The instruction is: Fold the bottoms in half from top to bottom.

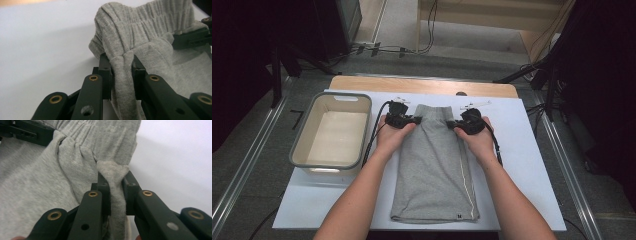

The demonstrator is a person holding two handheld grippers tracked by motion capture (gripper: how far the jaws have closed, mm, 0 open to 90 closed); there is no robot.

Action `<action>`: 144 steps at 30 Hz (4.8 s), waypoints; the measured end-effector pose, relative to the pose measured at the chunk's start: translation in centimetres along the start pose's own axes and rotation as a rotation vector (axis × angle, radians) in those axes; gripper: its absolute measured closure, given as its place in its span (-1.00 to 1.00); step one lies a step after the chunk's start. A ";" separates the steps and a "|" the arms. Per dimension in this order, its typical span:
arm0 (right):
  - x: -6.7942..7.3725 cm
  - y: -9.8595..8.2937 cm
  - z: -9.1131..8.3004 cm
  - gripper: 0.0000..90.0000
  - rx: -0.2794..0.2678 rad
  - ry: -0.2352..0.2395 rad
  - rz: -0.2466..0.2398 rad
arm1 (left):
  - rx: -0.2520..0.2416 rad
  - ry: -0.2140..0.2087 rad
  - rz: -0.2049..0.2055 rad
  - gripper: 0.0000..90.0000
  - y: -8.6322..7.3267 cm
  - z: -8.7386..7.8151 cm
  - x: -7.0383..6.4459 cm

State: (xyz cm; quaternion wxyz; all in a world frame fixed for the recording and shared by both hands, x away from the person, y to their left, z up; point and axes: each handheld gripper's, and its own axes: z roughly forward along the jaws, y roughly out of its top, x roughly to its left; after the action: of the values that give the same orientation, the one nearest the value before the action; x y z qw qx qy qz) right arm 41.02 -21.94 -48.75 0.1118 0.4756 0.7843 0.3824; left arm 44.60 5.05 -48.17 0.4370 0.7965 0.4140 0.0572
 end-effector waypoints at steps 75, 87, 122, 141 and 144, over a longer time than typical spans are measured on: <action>6.2 -9.8 -9.6 0.71 -0.352 0.040 -0.283 | -0.195 -0.098 0.290 0.70 -7.9 -9.1 -7.9; 6.6 -11.9 -9.6 0.67 -0.324 0.052 -0.301 | -0.159 -0.089 0.306 0.68 -10.3 -9.0 -8.9; 7.9 -14.7 -13.5 -0.27 -0.241 0.171 -0.312 | -0.132 -0.275 0.290 -0.27 -10.9 -12.2 -9.8; 10.9 -13.7 -10.1 0.17 -0.145 0.217 -0.189 | 0.088 -0.301 0.409 0.59 -14.5 -9.7 -11.8; 10.8 -14.3 -9.7 0.30 -0.093 0.220 -0.172 | 0.068 -0.319 0.351 0.62 -15.0 -9.5 -11.5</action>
State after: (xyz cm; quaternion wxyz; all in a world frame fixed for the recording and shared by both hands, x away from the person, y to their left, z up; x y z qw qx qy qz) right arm 20.72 -21.43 -50.13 0.0794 0.3561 0.8110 0.4573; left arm 23.68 7.16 -50.43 0.4533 0.8694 0.1965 -0.0081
